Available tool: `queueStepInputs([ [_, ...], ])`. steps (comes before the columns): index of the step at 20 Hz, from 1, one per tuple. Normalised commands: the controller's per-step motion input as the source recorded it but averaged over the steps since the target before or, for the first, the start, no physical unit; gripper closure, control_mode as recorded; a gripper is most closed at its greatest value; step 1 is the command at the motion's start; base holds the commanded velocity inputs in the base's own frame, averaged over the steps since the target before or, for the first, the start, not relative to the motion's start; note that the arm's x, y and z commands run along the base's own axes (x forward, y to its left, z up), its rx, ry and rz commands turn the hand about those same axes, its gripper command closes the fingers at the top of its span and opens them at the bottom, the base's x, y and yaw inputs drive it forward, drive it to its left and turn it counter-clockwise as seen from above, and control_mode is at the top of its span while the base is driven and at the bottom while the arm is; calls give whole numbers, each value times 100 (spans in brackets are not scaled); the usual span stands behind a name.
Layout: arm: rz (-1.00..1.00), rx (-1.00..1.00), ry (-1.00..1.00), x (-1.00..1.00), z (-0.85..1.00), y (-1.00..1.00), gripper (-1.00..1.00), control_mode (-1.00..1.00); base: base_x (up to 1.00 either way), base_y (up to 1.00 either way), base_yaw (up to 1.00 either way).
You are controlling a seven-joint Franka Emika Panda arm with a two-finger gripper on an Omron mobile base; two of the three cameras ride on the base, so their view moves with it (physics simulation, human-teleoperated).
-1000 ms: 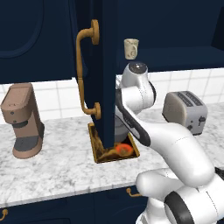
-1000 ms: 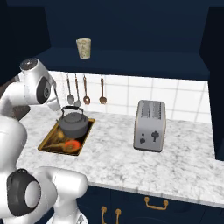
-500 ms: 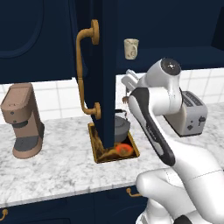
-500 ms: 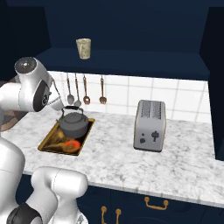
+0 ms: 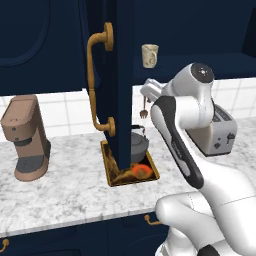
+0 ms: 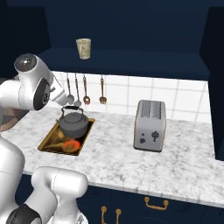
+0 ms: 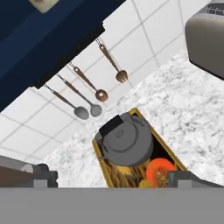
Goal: Pick the kettle from the counter and place it on the tray. Then pick the mug from the cabinet and place it on the tray. Then close the cabinet doors.
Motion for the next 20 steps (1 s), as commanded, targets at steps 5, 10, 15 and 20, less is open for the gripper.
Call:
queueStepInputs([
  [5, 13, -16, 2, 0, 10, -31, -100, -100, 0, 0, 0],
  [10, 25, -3, 0, 0, 15, -13, -100, -100, 0, 0, 0],
  [15, 27, 0, -3, 1, 29, -11, -100, -100, 0, 0, 0],
  [20, 7, 0, -5, 16, 32, -2, -100, -100, 0, 0, 0],
])
